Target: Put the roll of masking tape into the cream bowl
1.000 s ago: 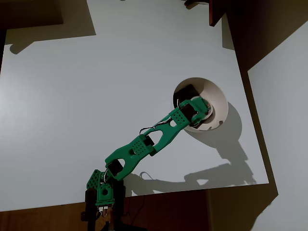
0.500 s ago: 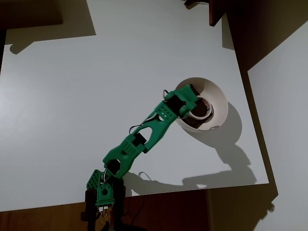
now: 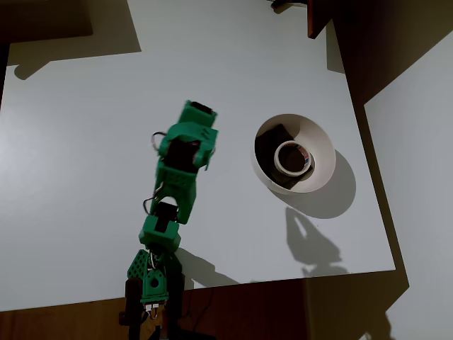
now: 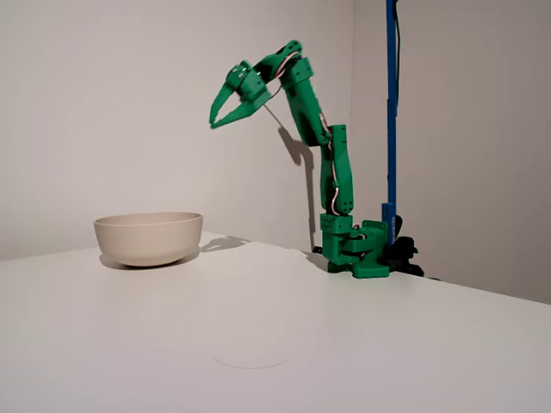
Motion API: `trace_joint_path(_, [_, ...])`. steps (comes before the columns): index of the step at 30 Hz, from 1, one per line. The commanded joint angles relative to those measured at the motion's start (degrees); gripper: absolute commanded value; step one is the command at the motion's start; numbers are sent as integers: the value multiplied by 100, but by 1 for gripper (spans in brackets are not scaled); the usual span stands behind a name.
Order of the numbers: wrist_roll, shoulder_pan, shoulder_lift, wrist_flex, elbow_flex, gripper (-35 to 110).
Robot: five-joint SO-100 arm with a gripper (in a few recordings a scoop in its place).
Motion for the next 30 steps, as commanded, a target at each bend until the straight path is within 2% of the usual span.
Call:
trace_joint_path(1, [-53, -826, 1389, 501, 606, -8])
trace_joint_path(10, [-369, -2145, 4236, -176, 3779, -8])
trace_joint_path(19, [-756, -2180, 6768, -1986, 8464, -8])
trace_joint_path(30, [-940, -2206, 8060, -3129, 11839, -8])
